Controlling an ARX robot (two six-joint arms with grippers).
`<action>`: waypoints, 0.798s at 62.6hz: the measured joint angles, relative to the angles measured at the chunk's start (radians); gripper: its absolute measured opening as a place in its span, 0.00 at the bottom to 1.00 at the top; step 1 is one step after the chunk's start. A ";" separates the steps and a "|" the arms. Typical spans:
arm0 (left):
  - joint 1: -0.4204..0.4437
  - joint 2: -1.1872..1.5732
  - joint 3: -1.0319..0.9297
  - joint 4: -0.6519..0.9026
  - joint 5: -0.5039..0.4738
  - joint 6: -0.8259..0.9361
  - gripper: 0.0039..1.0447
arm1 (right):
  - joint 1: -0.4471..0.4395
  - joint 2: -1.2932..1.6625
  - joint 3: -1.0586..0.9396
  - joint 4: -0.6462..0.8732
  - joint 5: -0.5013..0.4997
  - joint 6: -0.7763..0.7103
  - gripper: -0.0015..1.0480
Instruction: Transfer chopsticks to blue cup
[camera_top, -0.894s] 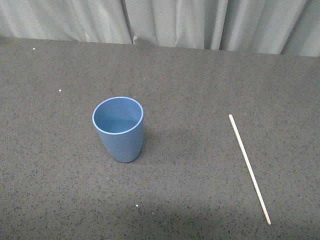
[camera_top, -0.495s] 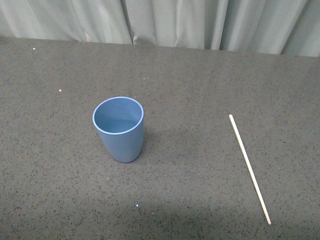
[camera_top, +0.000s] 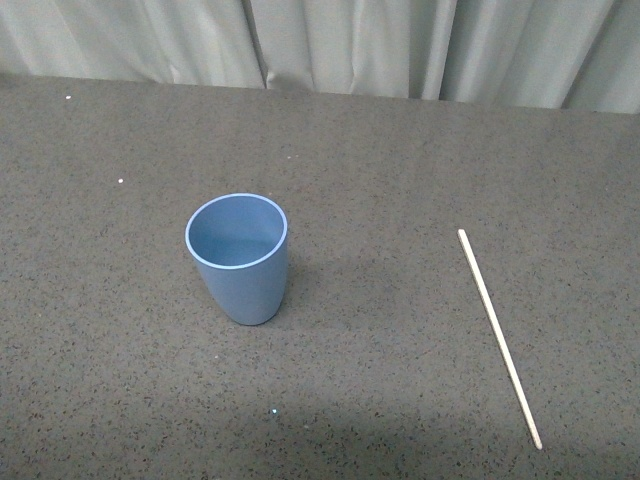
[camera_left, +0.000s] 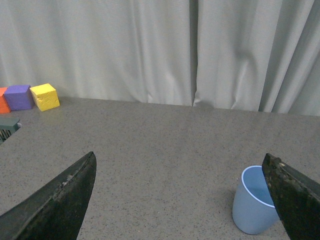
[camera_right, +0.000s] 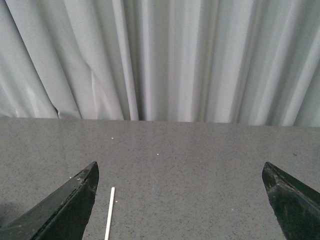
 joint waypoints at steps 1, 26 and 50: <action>0.000 0.000 0.000 0.000 0.000 0.000 0.94 | 0.000 0.000 0.000 0.000 0.000 0.000 0.91; 0.000 0.000 0.000 0.000 -0.001 0.000 0.94 | 0.153 0.526 0.098 0.090 0.261 -0.262 0.91; 0.000 0.000 0.000 0.000 0.000 0.000 0.94 | 0.190 1.489 0.550 0.030 0.078 -0.009 0.91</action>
